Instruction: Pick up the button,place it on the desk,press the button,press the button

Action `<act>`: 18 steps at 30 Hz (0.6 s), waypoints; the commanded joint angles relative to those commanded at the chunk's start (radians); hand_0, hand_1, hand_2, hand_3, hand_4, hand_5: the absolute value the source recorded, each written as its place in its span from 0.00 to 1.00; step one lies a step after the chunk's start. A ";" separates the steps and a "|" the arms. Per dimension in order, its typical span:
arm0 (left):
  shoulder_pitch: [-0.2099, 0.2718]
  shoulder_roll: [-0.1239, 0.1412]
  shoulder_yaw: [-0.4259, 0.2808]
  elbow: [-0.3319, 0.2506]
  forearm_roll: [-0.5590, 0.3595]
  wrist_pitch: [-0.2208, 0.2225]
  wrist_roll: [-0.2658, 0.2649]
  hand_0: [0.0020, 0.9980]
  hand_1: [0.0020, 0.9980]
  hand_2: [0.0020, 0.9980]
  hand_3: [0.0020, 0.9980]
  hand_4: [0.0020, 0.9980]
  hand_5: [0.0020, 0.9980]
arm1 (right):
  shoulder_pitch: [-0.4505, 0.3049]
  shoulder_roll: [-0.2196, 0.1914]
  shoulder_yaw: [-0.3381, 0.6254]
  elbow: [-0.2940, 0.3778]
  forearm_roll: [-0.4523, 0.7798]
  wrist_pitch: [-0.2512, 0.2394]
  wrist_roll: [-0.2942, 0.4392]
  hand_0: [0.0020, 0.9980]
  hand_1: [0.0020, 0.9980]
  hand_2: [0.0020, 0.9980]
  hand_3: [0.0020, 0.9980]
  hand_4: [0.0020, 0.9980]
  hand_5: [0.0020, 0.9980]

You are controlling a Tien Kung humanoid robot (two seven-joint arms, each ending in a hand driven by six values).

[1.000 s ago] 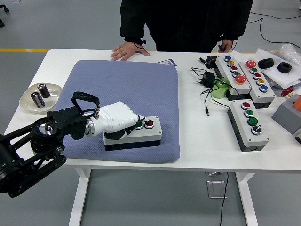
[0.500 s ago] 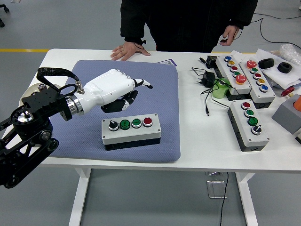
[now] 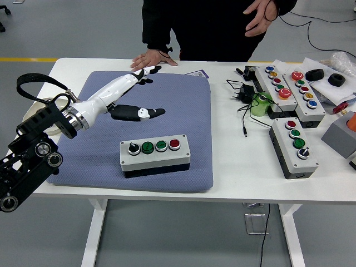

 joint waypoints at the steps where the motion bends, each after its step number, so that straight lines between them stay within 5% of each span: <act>1: 0.006 -0.003 -0.018 0.012 -0.039 0.022 0.008 0.89 0.92 1.00 1.00 0.97 0.99 | -0.001 0.000 0.000 0.000 0.000 0.000 0.000 0.75 0.69 0.71 0.58 0.18 0.13; 7: 0.037 -0.021 -0.121 0.062 -0.280 0.116 0.013 0.91 0.92 1.00 1.00 0.92 1.00 | -0.002 0.000 -0.002 0.000 -0.001 0.001 0.000 0.75 0.69 0.71 0.58 0.18 0.13; 18: 0.160 -0.064 -0.339 0.071 -0.719 0.107 0.027 0.90 0.91 1.00 1.00 0.90 1.00 | 0.006 0.001 -0.004 0.000 0.001 0.001 0.000 0.75 0.69 0.71 0.58 0.18 0.13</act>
